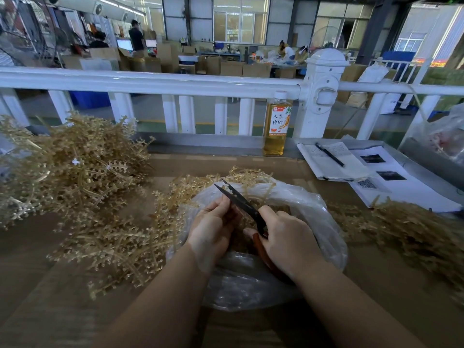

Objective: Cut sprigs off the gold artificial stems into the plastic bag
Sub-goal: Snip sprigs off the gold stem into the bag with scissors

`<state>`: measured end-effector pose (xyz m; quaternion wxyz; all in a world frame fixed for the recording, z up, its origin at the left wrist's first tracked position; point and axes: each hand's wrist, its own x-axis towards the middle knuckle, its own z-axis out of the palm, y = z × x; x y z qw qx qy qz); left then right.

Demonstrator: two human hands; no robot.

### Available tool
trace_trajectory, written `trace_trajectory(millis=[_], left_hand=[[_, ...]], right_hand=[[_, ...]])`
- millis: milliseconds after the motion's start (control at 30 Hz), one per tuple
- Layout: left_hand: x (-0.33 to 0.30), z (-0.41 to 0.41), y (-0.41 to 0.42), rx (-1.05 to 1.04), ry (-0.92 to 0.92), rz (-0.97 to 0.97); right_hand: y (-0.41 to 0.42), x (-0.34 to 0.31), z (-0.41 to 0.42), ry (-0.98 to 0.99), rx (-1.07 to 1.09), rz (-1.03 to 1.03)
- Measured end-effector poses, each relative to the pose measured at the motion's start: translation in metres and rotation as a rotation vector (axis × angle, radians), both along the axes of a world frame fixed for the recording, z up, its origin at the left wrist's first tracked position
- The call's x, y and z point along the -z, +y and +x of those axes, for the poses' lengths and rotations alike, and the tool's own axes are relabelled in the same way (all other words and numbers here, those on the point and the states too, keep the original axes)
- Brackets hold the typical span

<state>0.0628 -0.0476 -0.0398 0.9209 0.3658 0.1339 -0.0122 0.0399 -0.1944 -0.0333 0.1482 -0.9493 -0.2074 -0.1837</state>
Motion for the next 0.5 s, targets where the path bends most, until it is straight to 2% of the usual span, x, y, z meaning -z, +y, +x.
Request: trace_trajectory(millis=[133, 500], left_hand=[[-0.005, -0.003, -0.001, -0.045, 0.006, 0.012], [-0.016, -0.008, -0.002, -0.072, 0.052, -0.105]], right_hand=[[-0.001, 0.002, 0.0, 0.035, -0.006, 0.016], [-0.004, 0.006, 0.001, 0.062, -0.067, 0.038]])
